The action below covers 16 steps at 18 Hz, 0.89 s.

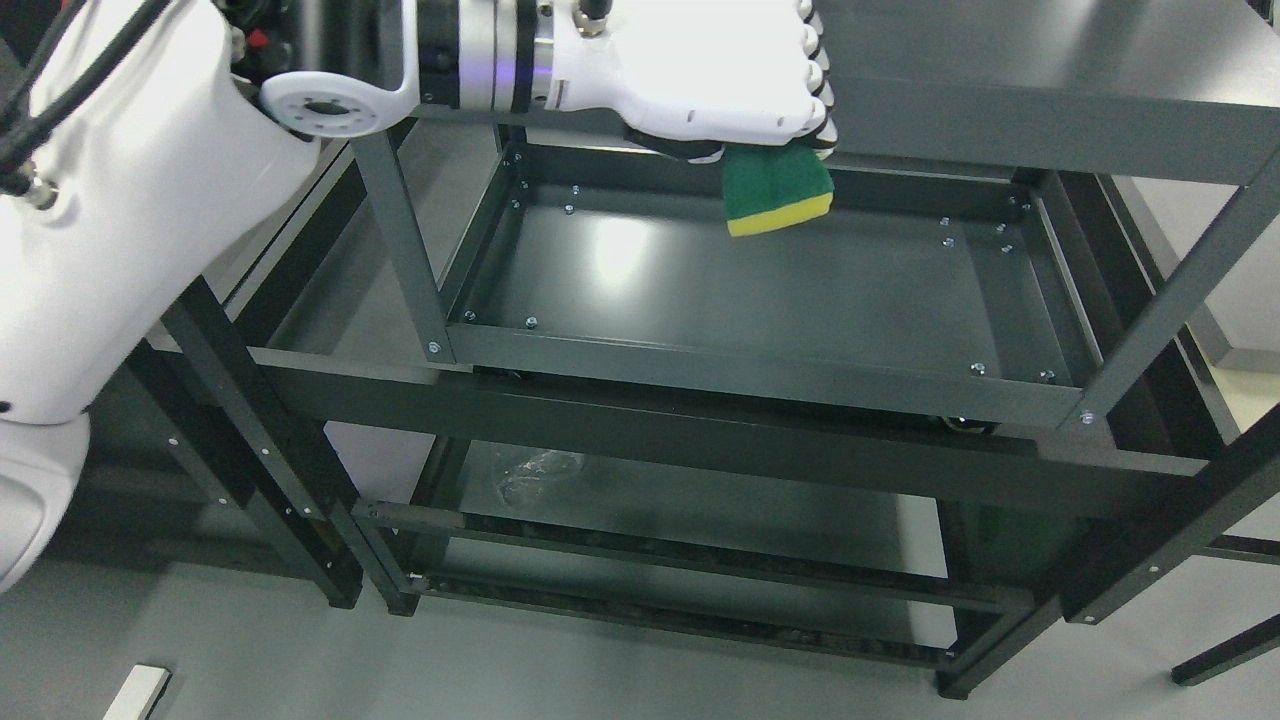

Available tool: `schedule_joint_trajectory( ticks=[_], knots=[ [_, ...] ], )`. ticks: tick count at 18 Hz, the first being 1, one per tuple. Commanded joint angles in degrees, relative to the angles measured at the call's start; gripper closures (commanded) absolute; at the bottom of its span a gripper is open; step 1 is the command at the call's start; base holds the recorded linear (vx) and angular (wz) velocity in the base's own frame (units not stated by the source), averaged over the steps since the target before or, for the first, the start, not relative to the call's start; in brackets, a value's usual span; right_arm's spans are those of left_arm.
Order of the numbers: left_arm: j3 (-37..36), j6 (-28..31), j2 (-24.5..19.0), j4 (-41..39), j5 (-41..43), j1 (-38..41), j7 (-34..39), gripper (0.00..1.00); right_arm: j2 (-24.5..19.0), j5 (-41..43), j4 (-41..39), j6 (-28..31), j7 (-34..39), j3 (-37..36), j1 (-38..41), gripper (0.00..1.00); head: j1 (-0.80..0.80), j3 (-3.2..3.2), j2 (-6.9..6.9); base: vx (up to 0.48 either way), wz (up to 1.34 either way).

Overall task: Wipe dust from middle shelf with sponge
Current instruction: 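Wipe the sponge along the shelf toward the near upright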

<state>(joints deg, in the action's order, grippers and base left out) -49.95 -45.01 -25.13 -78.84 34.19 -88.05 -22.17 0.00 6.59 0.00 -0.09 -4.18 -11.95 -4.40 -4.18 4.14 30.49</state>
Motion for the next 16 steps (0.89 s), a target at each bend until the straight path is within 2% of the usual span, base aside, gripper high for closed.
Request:
schedule_joint_trajectory(
  ticks=[1, 4, 8, 16],
  knots=[
    [0.3, 0.0, -17.0, -9.9, -3.8, 1.6, -0.1, 1.00, 1.0, 0.0, -1.0, 4.1, 0.0, 0.0, 0.0, 0.00, 0.00, 0.00, 0.00, 0.000, 0.00],
    [0.5, 0.0, -22.6, -11.5, -5.4, 1.8, 0.0, 1.00, 1.0, 0.0, -1.0, 4.2, 0.0, 0.0, 0.0, 0.00, 0.00, 0.00, 0.00, 0.000, 0.00],
    [2.0, 0.0, -27.5, -12.3, -6.2, 1.9, -0.1, 1.00, 1.0, 0.0, -1.0, 4.1, 0.0, 0.0, 0.0, 0.00, 0.00, 0.00, 0.00, 0.000, 0.00],
    [8.8, 0.0, -38.0, -13.4, -8.6, 8.1, -0.1, 1.00, 1.0, 0.0, -1.0, 4.1, 0.0, 0.0, 0.0, 0.00, 0.00, 0.00, 0.00, 0.000, 0.00]
  ],
)
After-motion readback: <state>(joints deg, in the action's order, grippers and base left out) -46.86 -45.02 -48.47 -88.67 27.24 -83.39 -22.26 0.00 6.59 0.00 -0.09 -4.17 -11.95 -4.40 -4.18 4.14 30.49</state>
